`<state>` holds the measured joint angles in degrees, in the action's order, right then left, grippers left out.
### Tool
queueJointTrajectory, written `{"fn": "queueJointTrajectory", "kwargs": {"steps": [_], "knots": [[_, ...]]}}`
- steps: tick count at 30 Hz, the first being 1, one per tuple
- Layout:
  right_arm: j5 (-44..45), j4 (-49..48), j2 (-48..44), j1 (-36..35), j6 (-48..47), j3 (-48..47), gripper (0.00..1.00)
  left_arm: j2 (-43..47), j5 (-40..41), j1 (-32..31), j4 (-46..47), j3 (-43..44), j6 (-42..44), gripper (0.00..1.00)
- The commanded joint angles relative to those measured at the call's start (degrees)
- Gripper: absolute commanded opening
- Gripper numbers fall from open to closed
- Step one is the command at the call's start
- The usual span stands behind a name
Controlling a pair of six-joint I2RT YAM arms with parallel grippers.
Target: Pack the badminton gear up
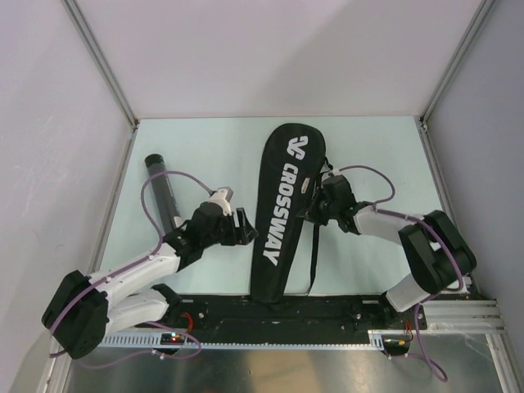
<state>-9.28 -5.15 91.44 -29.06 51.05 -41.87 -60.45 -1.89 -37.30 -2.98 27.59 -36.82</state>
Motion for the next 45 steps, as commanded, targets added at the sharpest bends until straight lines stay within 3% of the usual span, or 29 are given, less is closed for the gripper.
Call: {"fn": "queueJointTrajectory", "kwargs": {"steps": [1, 10, 15, 25, 30, 35, 45], "knots": [[-2.97, -0.28, -8.45, -1.39, 8.20, -1.02, 0.00, 2.99, -3.41, -4.05, 4.36, -0.49, 6.83, 0.74], [-0.51, 0.27, -16.67, -1.87, 20.55, -3.18, 0.00, 17.83, 13.57, -20.69, 2.42, -2.41, 19.50, 0.72], [3.92, 2.50, -19.51, -1.38, 23.78, -4.29, 0.00, 21.89, 14.47, -27.03, -0.81, -3.55, 27.68, 0.70], [5.72, 2.52, -19.83, 1.05, 28.46, -4.71, 0.00, 23.83, 23.03, -45.47, 1.44, -7.50, 31.96, 0.74], [5.32, 2.45, -18.90, 3.06, 28.52, -5.36, 0.00, 25.86, 27.47, -49.09, -0.36, -7.02, 33.37, 0.75], [4.66, 2.33, -18.49, 4.69, 29.17, -5.42, 0.00, 26.25, 27.03, -50.75, -1.47, -6.03, 34.85, 0.80], [3.38, 1.41, -19.49, 5.75, 30.16, -5.42, 0.00, 20.19, 34.58, -52.28, 1.02, -7.20, 40.78, 0.85]]}}
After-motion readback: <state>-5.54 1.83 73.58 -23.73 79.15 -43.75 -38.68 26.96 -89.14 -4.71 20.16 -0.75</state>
